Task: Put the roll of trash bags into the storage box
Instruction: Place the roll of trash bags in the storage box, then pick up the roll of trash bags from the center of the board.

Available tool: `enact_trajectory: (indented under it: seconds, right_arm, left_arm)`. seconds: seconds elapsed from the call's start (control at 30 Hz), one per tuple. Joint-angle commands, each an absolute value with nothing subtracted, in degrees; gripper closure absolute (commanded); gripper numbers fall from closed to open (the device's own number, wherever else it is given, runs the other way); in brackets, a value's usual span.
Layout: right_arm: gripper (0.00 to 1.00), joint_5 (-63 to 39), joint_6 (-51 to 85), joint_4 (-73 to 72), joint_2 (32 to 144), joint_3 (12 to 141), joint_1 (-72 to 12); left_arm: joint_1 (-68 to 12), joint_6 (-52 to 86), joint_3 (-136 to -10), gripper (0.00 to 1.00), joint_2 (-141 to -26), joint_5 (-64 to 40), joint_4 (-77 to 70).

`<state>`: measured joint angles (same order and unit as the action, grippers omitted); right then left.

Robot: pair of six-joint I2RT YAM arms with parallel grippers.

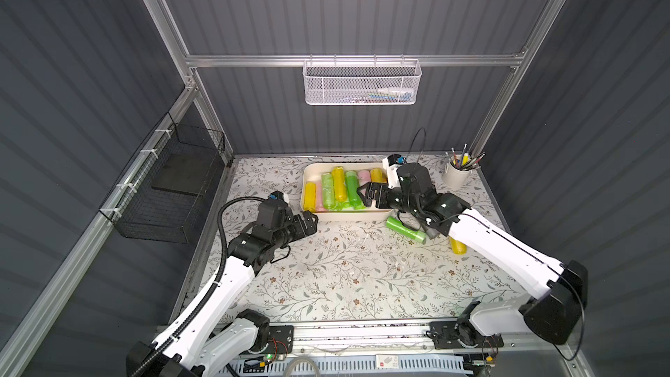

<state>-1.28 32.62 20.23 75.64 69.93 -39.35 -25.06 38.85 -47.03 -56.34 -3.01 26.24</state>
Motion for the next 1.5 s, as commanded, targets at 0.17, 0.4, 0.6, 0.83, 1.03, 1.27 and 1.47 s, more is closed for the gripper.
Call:
enact_trajectory:
  seconds: [0.17,0.4,0.6,0.83,1.03,1.27,1.47]
  right_arm:
    - [0.01,5.81,37.31,27.88,58.62,57.72,-40.43]
    - [0.01,6.86,40.81,30.64,52.98,50.29,-40.52]
    - [0.01,9.98,40.57,33.47,50.71,47.05,-40.52]
    - [0.01,12.23,42.04,36.96,46.82,43.31,-40.52]
    - [0.01,15.23,44.59,38.63,39.03,38.16,-40.52]
    - [0.01,17.14,45.73,42.36,30.77,35.52,-40.53]
    - [0.01,18.47,46.12,44.25,28.08,35.98,-40.53]
  left_arm:
    - [-30.72,43.89,-46.13,0.0,-61.05,-3.88,19.21]
    - [-38.66,46.15,-47.97,0.0,-68.49,-1.32,12.89]
    - [-42.81,51.49,-48.5,0.0,-73.04,1.64,8.31]
    - [-47.52,52.62,-53.05,0.0,-82.49,3.33,4.22]
    - [-50.85,53.63,-58.26,0.0,-89.45,5.55,1.55]
    - [-53.87,58.09,-66.11,0.0,-100.28,4.17,-1.94]
    - [-56.37,62.29,-72.92,0.0,-109.9,2.66,-3.07]
